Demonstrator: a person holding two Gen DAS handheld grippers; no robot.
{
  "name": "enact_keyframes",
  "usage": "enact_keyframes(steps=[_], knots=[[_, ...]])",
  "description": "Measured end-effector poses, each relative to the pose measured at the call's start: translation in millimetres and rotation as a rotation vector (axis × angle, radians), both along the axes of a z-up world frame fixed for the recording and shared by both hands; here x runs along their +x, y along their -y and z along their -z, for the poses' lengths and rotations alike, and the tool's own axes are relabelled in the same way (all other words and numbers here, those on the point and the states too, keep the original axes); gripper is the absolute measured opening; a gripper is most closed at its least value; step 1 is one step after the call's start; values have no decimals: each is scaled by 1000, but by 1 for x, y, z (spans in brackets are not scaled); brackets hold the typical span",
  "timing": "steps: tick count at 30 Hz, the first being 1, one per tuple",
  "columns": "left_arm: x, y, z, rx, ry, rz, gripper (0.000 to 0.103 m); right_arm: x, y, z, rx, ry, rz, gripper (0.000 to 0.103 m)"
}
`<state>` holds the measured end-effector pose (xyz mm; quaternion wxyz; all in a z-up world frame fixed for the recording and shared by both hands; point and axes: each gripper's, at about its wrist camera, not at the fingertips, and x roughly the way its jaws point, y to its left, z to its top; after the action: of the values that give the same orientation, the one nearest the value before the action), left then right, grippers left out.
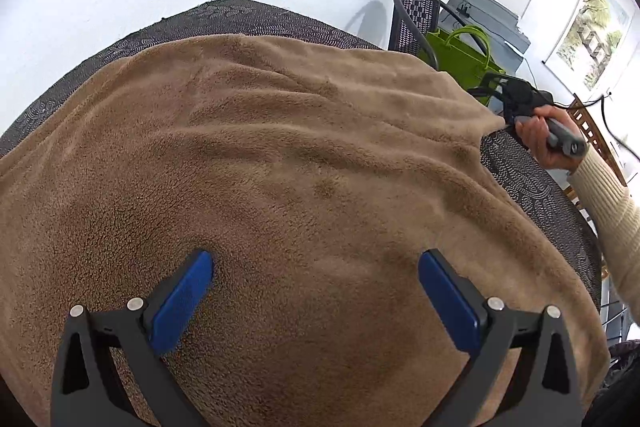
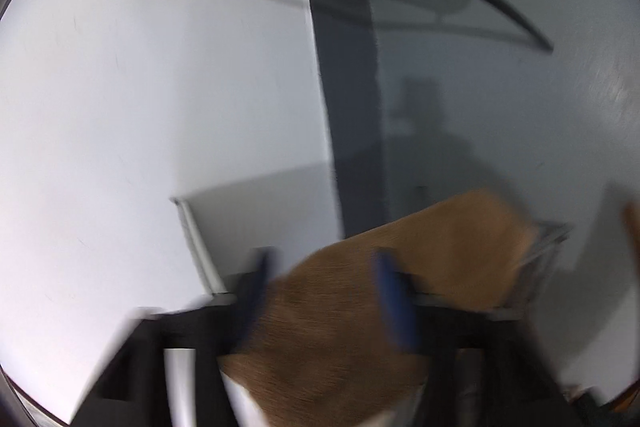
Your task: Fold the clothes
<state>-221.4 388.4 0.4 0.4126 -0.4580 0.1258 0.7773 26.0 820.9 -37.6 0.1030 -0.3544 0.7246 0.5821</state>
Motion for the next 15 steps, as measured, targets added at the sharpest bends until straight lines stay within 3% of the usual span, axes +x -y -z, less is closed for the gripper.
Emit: enact_keyframes(steps=[2,9,15], knots=[[1,-1,0,-4,-8,-1,103,6,-8,-8,53,-8,-76,79],[5,-9,3,-56,-56,-2,103,35,-16,13,-93,-35,-189,83],[7,-10,4,-65,-70,-1,103,23,19,38,-207,-119,-256,86]])
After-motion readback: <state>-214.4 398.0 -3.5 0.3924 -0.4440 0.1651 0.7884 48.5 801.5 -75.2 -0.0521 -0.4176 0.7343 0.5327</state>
